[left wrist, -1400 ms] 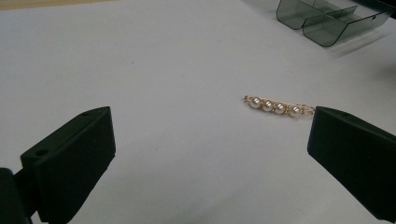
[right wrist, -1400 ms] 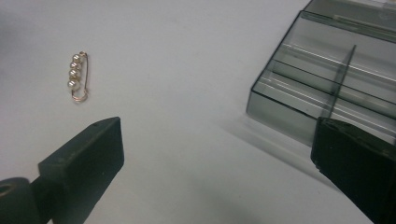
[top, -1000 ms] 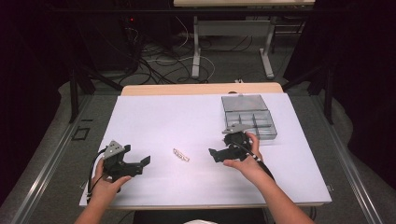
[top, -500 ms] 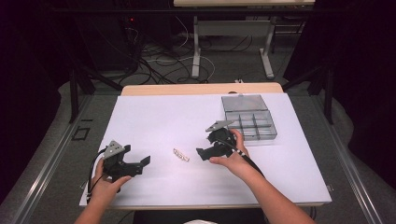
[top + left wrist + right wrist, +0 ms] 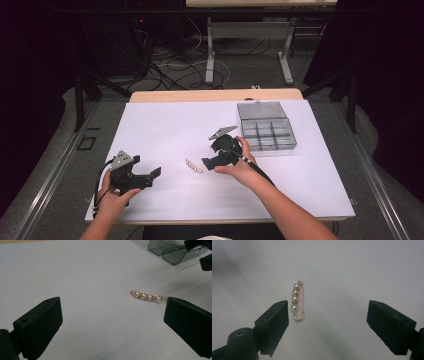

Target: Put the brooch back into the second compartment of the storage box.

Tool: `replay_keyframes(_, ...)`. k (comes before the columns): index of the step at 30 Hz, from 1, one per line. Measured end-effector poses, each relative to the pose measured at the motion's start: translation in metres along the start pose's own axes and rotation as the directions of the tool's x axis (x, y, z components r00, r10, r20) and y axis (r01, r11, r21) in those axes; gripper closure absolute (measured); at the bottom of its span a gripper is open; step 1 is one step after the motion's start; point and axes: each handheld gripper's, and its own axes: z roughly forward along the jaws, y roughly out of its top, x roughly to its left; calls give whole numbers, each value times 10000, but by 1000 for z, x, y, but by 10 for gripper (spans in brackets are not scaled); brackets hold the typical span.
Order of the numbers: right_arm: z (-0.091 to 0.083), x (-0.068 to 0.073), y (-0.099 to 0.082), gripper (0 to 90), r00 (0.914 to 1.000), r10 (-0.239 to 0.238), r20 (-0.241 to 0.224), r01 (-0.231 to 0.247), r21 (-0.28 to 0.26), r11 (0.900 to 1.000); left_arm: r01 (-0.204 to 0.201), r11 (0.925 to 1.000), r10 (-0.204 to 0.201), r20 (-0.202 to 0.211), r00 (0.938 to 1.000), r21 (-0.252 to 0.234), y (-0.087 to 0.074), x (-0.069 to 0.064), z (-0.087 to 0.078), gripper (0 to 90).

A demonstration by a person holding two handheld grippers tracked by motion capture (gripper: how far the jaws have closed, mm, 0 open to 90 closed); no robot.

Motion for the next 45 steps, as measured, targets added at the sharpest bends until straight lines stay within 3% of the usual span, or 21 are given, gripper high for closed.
replay_keyframes(6, 8, 5, 5, 201, 10000, -61, -11, 61, 159, 9999, 29, 10000, -29, -8, 10000, -18, 0, 0, 0, 18)
replay_keyframes(7, 11, 7, 8, 211, 9994, -339, -72, 340, 210, 9992, 25, 10000, -25, -12, 10000, -9, 0, 0, 0, 18)
replay_keyframes(12, 16, 12, 13, 230, 9994, -300, -152, 304, 272, 9992, 20, 10000, -20, 3, 10000, -11, 0, 0, 0, 19)
replay_keyframes(13, 19, 12, 14, 235, 9982, -570, -197, 573, 170, 9982, -49, 10000, 49, -12, 10000, 8, 0, 1, 0, 19)
replay_keyframes(14, 20, 15, 16, 249, 9989, -387, -256, 398, 442, 9982, -41, 10000, 41, -9, 10000, 6, 0, 1, 0, 19)
replay_keyframes(21, 29, 18, 22, 283, 9967, -728, -354, 749, 605, 9954, -6, 10000, 6, -12, 10000, 10, 0, 1, 0, 21)
replay_keyframes(32, 41, 16, 28, 369, 9989, -374, -293, 406, 1166, 9924, -53, 10000, 53, -7, 10000, 32, 0, 2, -1, 22)
replay_keyframes(35, 43, 16, 30, 406, 9985, -256, -482, 318, 1321, 9907, 25, 10000, -25, 5, 10000, 25, 0, 1, 0, 22)
replay_keyframes(45, 58, 19, 33, 572, 9950, -256, -969, 466, 2213, 9741, 52, 10000, -52, 33, 10000, -3, 0, 1, -1, 22)
